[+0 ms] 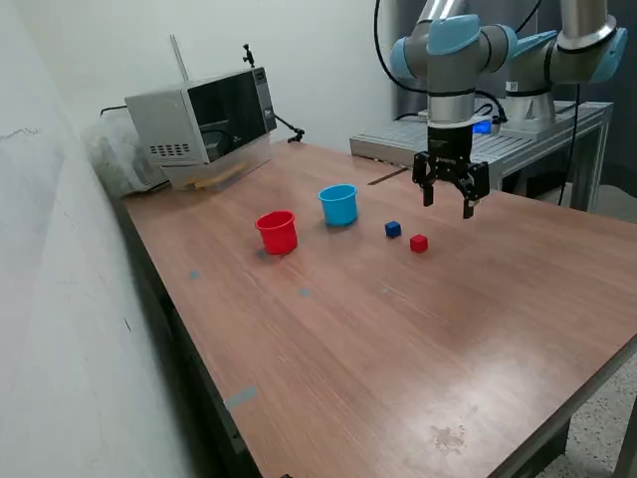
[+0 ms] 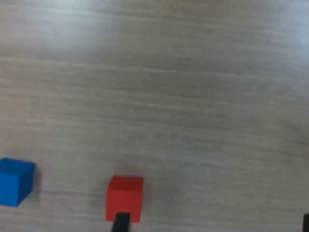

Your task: Place red objects in the red bin, and blue objects in the blue bin.

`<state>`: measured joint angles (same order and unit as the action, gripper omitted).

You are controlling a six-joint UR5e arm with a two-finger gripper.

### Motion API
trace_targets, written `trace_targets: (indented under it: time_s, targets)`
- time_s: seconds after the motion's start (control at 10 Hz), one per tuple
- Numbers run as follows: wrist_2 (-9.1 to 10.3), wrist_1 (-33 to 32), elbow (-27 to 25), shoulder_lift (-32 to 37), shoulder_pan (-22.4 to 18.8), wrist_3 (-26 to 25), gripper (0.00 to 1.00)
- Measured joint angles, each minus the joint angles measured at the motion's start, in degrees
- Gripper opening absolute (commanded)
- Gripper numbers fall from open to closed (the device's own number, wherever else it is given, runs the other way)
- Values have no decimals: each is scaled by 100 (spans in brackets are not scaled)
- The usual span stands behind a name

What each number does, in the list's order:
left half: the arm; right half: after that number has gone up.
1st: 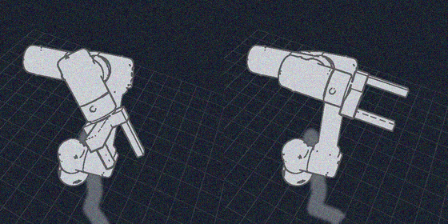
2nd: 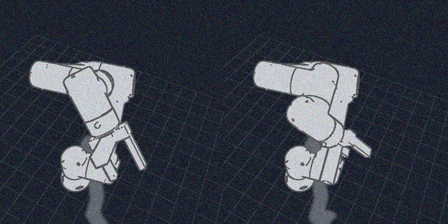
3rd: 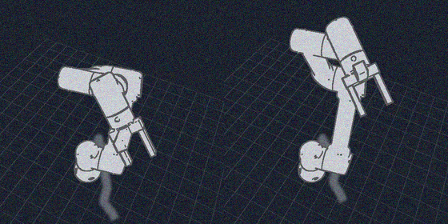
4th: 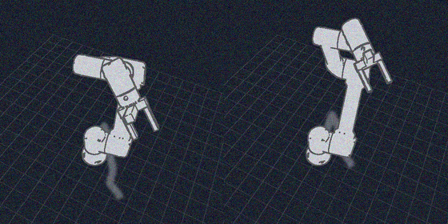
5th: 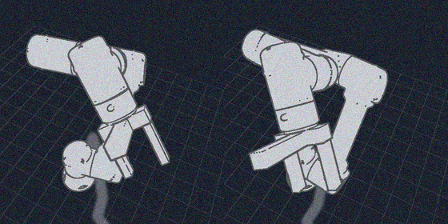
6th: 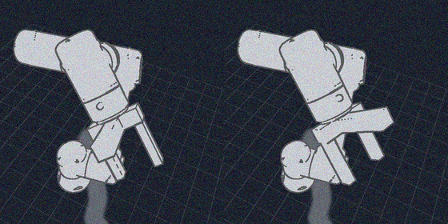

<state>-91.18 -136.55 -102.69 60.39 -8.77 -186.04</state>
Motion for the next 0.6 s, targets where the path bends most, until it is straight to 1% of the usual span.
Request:
trace_targets:
  time_s: [0.3,0.6]
  targets:
    - [24,-26,143,-318,127,5,100]
    - [29,-33,169,-492,232,26,100]
